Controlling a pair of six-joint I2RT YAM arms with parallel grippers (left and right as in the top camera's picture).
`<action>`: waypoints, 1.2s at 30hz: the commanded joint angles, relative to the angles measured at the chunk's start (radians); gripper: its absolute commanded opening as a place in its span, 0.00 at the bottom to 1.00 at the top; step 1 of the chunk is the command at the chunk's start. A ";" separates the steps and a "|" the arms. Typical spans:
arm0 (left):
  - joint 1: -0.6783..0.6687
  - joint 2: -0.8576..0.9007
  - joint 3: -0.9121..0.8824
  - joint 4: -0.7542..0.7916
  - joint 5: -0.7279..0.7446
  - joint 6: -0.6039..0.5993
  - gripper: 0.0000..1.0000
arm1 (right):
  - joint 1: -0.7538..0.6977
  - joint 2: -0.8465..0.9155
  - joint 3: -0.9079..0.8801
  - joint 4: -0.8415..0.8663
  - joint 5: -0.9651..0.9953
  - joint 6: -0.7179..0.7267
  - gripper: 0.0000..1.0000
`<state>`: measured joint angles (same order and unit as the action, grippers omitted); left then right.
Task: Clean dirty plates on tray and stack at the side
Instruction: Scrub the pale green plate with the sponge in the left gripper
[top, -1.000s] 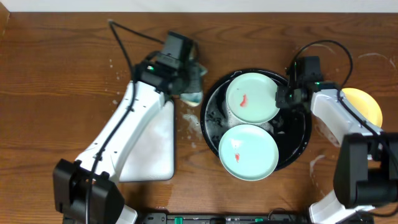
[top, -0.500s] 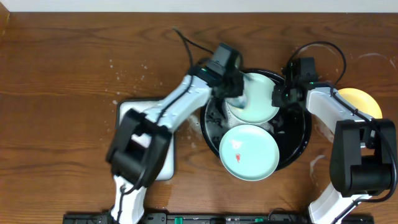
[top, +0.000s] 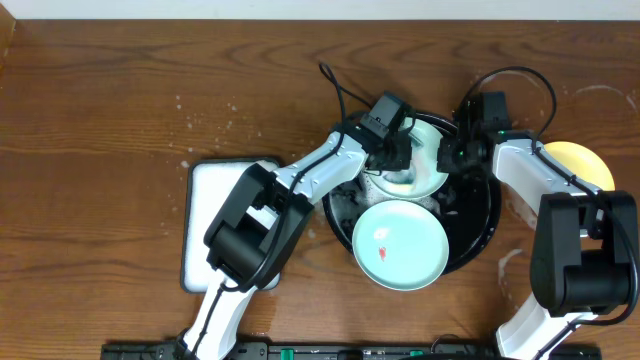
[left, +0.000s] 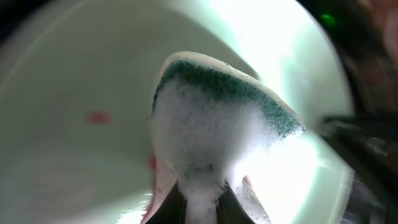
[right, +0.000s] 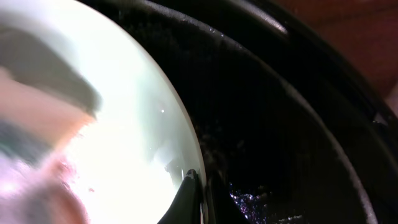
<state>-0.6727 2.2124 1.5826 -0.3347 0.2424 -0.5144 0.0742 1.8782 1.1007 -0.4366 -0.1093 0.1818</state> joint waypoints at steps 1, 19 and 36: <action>0.036 0.019 0.000 -0.099 -0.367 0.132 0.08 | 0.006 0.007 -0.005 -0.028 -0.003 -0.008 0.01; -0.043 0.064 0.021 0.084 0.057 -0.188 0.07 | 0.006 0.007 -0.005 -0.035 0.000 -0.034 0.01; -0.001 0.067 0.021 -0.140 -0.494 0.179 0.07 | 0.006 0.007 -0.005 -0.043 0.000 -0.039 0.01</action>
<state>-0.7181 2.2311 1.6402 -0.4248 0.0769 -0.5194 0.0746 1.8778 1.1046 -0.4587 -0.1318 0.1722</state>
